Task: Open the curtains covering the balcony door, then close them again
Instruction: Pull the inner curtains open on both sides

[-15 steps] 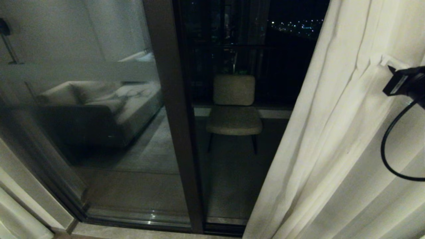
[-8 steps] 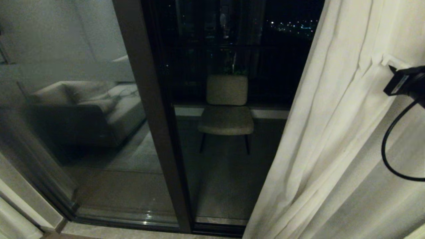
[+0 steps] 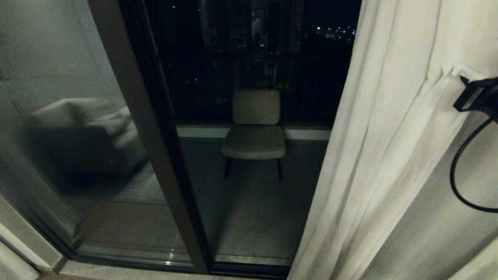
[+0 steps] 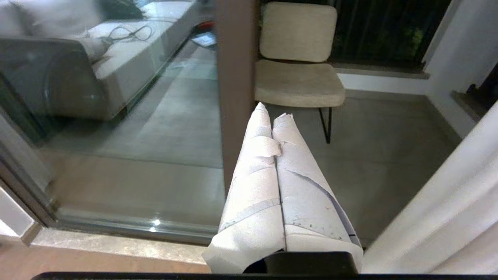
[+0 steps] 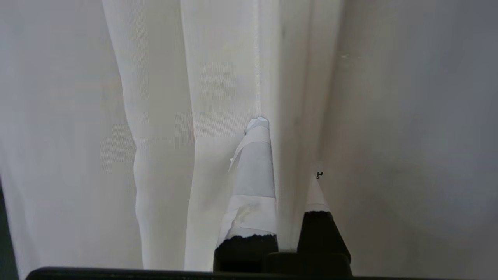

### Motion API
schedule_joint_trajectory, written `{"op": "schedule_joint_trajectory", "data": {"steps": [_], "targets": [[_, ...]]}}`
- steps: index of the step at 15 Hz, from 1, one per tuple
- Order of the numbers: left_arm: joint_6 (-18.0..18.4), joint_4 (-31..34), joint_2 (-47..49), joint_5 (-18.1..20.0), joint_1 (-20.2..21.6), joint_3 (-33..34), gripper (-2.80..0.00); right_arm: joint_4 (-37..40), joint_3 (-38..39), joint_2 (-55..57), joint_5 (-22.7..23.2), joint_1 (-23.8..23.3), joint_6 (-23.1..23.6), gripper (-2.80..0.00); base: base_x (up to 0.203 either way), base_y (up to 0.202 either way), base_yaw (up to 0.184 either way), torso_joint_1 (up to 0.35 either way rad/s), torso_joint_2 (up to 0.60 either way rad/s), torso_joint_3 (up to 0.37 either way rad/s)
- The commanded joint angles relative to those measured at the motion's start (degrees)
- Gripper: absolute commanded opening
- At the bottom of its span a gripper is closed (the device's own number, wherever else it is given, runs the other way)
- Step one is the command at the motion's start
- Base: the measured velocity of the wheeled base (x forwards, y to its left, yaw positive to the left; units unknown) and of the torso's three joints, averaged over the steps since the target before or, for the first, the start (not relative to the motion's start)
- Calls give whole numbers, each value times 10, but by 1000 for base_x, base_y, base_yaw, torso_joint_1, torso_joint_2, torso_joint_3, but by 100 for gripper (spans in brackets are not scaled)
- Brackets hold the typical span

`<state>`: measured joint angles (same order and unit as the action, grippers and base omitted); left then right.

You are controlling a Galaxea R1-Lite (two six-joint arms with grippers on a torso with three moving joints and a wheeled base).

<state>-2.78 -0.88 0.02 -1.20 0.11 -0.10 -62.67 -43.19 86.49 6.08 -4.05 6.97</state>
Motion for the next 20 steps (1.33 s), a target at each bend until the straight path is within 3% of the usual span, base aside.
{"op": "schedule_joint_trajectory", "data": {"steps": [1,4,20], "targets": [[0,0,0,0,0,1,-280,-3,0,1,1,-1,1,-280,0,-190,-3,1,4,4],[0,0,0,0,0,0,-280,-3,0,0,1,-3,1,-280,0,-126,1,4,1,2],[0,0,0,-1,0,0,-280,4,-26,10,2,-6,-1,-280,0,0,0,0,0,0]]}}
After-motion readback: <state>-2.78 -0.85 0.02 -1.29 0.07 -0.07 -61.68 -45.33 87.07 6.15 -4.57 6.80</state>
